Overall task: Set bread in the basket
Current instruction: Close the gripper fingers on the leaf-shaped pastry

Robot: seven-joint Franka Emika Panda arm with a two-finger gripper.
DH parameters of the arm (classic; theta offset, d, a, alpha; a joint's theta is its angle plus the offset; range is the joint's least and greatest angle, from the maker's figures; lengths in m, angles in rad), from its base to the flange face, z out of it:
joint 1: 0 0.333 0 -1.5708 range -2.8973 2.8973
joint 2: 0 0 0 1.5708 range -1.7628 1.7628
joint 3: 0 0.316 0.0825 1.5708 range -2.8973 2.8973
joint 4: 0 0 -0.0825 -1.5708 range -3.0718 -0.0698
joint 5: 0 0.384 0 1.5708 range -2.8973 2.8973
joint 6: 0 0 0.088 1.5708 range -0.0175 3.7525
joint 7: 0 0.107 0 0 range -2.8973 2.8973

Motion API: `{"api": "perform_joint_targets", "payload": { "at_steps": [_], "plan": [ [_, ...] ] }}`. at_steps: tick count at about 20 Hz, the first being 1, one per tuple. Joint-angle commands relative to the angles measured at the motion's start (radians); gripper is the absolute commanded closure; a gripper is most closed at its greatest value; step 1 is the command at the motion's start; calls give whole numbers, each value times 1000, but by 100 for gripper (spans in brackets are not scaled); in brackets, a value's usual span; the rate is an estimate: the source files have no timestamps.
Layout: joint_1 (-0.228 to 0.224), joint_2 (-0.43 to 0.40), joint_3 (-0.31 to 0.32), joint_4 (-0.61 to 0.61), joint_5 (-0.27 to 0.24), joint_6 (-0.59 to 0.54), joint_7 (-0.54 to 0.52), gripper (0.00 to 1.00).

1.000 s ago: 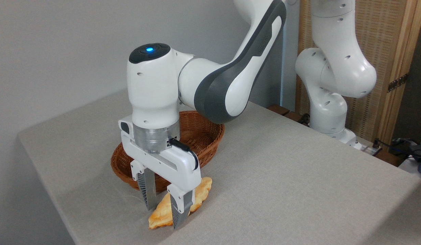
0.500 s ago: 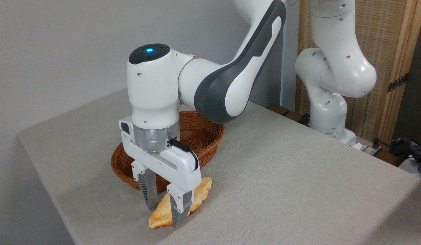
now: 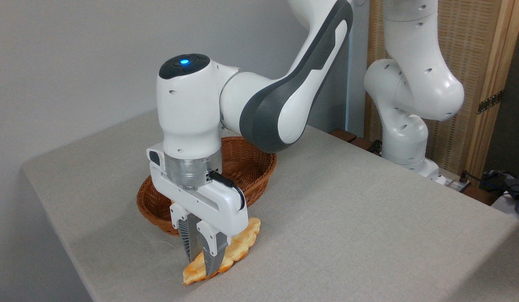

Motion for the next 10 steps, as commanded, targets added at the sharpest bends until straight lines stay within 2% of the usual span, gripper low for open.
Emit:
{"api": "perform_joint_targets", "payload": {
  "at_steps": [1, 10],
  "plan": [
    [0, -20, 14, 9, 11, -21, 21, 61],
    [0, -58, 91, 53, -4, -22, 40, 59]
  ]
}}
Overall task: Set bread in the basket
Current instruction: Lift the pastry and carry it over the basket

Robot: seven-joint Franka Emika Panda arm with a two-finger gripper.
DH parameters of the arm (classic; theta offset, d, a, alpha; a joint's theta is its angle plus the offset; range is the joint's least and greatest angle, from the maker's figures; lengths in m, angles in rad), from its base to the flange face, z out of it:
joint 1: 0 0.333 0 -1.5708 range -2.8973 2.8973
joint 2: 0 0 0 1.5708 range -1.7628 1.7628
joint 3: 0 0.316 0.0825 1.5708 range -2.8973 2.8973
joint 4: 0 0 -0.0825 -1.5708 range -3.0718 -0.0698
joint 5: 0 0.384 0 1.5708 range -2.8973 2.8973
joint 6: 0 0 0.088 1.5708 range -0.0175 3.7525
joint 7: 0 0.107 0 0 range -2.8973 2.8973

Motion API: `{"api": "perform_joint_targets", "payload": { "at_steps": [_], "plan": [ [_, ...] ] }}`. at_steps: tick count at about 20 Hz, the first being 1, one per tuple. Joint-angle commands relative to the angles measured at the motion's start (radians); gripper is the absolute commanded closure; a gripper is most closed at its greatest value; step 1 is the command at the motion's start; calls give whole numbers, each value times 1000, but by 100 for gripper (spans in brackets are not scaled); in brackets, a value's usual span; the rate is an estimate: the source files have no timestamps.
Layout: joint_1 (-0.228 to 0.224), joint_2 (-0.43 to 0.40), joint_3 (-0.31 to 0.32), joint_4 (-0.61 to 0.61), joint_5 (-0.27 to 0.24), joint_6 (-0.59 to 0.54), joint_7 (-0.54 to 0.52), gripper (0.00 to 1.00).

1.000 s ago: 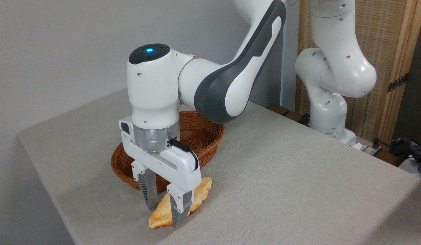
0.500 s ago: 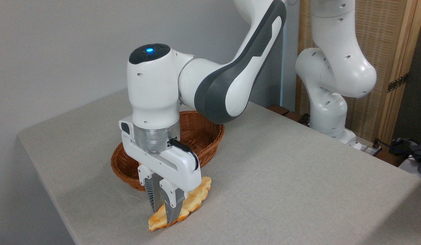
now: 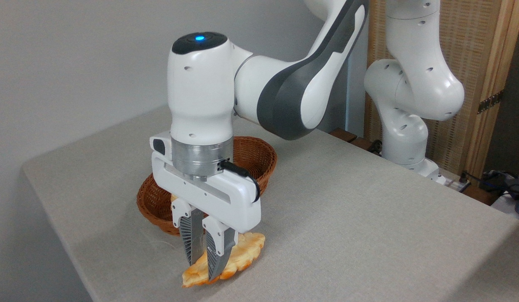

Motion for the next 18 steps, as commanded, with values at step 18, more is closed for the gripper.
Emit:
{"api": "perform_joint_targets", "payload": {
  "at_steps": [18],
  "plan": [
    [-16, -149, -165, 25, -135, -208, -84, 56]
  ]
}}
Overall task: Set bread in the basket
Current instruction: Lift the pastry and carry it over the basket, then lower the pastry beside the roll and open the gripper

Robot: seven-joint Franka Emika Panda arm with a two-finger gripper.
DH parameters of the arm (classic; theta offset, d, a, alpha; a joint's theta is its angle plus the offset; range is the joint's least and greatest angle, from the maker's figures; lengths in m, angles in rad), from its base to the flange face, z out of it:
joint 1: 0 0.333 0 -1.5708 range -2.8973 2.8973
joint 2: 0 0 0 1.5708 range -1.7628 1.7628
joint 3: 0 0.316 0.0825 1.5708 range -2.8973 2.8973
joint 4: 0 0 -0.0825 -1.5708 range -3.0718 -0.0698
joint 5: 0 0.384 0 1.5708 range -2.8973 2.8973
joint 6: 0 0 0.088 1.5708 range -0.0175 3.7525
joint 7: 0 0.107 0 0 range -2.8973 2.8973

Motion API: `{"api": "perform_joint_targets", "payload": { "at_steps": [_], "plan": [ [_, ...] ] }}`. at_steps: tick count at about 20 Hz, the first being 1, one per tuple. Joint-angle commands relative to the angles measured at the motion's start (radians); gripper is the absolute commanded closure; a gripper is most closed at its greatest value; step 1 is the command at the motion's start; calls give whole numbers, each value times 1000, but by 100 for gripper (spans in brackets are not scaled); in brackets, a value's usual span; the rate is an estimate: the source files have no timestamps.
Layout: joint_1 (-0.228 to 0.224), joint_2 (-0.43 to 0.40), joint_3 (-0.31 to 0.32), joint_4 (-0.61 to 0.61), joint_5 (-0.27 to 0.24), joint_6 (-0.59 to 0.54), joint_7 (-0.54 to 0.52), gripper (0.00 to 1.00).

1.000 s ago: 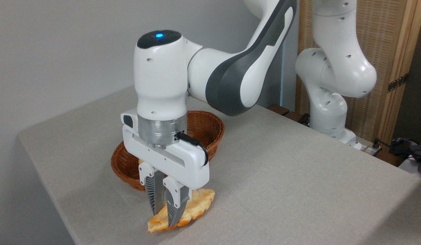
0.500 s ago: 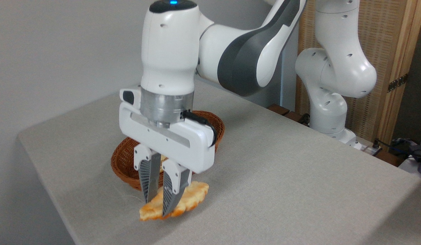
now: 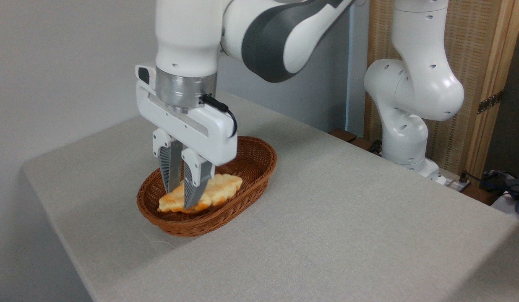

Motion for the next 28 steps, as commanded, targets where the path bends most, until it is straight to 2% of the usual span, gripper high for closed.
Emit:
{"api": "perform_joint_targets", "payload": {
  "at_steps": [1, 5, 7, 8, 10, 11, 12, 19, 28],
  "plan": [
    [0, -13, -67, 3, -14, -53, -55, 56],
    [0, -13, -139, 2, -13, -116, -75, 55],
    [0, -12, -168, 2, -13, -151, -74, 50],
    [0, -12, -179, 2, -11, -175, -72, 44],
    [0, -13, -189, 2, -3, -205, -65, 12],
    [0, -12, -193, 2, -3, -205, -65, 2],
    [0, -12, -207, 2, -3, -205, -63, 0],
    [-1, -7, -218, 0, -3, -205, -63, 0],
    [12, -8, -195, 5, 0, -191, -60, 0]
  ]
}}
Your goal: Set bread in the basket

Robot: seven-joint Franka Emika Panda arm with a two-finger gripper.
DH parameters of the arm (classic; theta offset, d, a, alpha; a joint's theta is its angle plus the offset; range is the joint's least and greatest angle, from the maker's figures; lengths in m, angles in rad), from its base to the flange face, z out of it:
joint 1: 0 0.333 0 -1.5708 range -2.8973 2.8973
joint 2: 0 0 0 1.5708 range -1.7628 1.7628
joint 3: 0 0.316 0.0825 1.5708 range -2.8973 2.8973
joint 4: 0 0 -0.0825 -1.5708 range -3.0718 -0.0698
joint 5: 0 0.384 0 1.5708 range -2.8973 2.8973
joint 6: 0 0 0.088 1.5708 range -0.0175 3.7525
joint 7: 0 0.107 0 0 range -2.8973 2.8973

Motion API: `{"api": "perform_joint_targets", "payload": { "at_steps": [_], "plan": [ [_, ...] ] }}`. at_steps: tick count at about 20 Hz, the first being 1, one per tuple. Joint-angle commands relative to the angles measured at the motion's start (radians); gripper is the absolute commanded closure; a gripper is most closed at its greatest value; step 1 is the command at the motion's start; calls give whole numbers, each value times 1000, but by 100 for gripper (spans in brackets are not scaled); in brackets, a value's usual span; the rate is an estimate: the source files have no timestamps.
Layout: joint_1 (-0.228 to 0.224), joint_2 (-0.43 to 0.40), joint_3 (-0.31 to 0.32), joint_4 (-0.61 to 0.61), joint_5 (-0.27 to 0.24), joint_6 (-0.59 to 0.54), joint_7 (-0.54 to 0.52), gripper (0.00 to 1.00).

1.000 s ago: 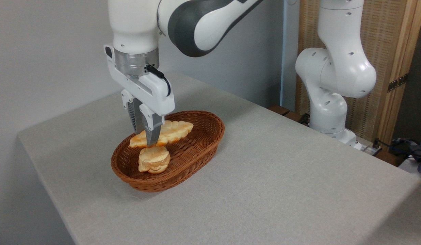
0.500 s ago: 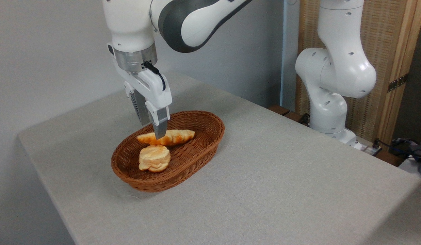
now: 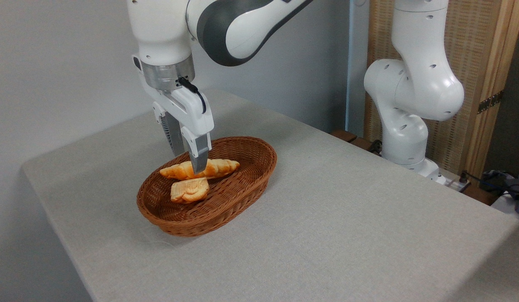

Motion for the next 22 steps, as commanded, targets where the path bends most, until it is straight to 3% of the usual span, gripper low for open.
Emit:
{"api": "perform_joint_targets", "payload": {
  "at_steps": [1, 5, 15, 16, 18, 22],
  "plan": [
    [3, -8, 35, 7, 0, -9, 2, 0],
    [3, -8, 58, 24, 9, -7, 1, 0],
    [3, -9, 196, 59, 25, -4, 12, 0],
    [3, -9, 198, 59, 32, -3, 12, 0],
    [3, -9, 212, 67, 95, -1, 10, 0],
    [3, -17, 221, 70, 100, -3, 8, 0]
  ]
}}
